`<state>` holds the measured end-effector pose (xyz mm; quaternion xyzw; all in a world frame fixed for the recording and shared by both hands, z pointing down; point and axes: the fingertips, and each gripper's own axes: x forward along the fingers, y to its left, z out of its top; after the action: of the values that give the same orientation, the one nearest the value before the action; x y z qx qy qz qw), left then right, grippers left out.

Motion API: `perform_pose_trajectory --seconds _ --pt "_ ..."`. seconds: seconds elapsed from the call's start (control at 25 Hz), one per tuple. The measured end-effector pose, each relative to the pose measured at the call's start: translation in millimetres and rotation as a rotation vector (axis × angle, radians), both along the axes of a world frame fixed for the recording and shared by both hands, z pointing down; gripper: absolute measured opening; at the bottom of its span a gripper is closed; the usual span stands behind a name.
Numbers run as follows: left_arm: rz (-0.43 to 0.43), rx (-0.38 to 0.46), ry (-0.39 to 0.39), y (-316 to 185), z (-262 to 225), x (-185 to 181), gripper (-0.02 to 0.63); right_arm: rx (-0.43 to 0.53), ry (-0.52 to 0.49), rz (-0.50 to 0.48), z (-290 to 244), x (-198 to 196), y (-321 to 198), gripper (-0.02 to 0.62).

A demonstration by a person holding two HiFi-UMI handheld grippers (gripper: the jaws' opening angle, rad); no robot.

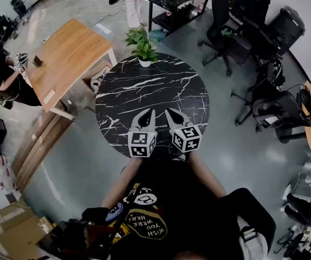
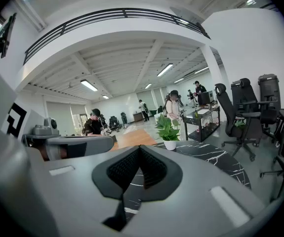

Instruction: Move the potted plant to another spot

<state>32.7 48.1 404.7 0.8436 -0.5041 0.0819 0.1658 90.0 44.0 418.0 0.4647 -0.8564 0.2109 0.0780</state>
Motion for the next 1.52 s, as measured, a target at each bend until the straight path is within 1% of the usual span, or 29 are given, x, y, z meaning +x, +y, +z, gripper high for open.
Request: perform_pose_trajectory --seconds 0.24,0.4,0.64,0.84,0.96,1.16,1.32,1.52 --pt "0.006 -0.002 0.001 -2.1 -0.7 -1.9 0.005 -0.006 0.000 0.012 0.7 -0.3 -2.6 0.002" --pt "0.008 -0.012 0.004 -4.9 1.5 -10.8 0.003 -0.011 0.012 0.018 3.9 -7.6 -5.0 0.002" --pt "0.031 -0.044 0.008 -4.6 14.1 -23.2 0.005 -0.032 -0.012 0.039 13.1 -19.9 -4.5 0.003" --pt "0.048 -0.066 0.002 -16.1 32.9 -33.6 0.005 -0.051 0.018 0.051 33.2 -25.4 -14.2 0.003" --pt "0.044 -0.069 -0.010 -35.1 44.2 -36.9 0.005 -0.050 0.027 0.045 42.8 -26.6 -32.9 0.003" --pt "0.015 -0.060 -0.029 -69.7 64.3 -35.8 0.003 -0.057 0.021 -0.008 66.4 -30.8 -71.8 0.002" --pt "-0.003 -0.061 -0.039 -107.5 89.3 -35.4 0.005 -0.044 0.036 -0.036 91.8 -34.1 -121.8 0.003" --pt "-0.004 -0.086 -0.070 -154.9 127.5 -48.6 0.005 -0.028 0.065 -0.027 129.2 -48.8 -185.0 0.003"
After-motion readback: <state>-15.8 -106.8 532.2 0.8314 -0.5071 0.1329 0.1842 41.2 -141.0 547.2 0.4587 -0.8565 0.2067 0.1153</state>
